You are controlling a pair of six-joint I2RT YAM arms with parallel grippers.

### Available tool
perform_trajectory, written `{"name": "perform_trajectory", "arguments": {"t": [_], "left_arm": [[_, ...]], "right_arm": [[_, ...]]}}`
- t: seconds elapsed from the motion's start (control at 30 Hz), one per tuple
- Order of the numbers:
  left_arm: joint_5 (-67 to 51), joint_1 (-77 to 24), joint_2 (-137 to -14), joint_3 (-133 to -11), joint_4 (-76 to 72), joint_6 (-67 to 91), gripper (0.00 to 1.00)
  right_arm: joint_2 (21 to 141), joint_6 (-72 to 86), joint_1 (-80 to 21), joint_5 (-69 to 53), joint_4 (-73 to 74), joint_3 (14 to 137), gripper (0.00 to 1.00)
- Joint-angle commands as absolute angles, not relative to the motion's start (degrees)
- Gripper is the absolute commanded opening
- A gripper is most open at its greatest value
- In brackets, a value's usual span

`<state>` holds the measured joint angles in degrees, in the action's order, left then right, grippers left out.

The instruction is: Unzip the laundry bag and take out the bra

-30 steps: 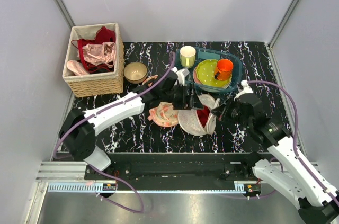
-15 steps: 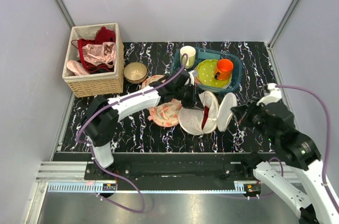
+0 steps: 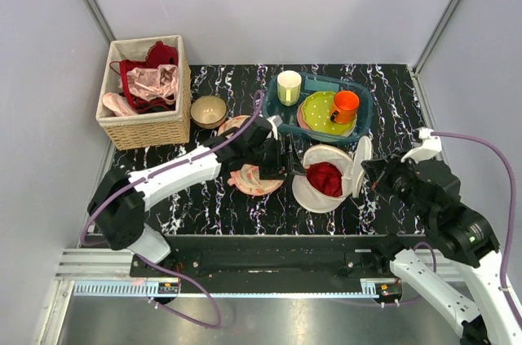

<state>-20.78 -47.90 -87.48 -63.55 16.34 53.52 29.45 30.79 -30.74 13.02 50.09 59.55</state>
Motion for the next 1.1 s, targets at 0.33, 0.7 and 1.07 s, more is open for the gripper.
{"name": "perform_trajectory", "arguments": {"t": [0.33,0.7,1.07], "left_arm": [[-16.2,-53.6,-89.0,-85.4,20.3,49.7,0.34],[-15.6,-54.4,-103.8,-78.4,17.1,50.3,0.23],[-8.9,-57.8,-105.3,-79.2,21.2,47.3,0.53]], "right_arm": [[28.9,34.3,-30.9,8.3,43.7,54.6,0.00],[27.0,34.2,-30.8,11.2,47.1,55.3,0.00],[25.0,37.2,-30.8,9.7,47.9,51.9,0.00]]}}
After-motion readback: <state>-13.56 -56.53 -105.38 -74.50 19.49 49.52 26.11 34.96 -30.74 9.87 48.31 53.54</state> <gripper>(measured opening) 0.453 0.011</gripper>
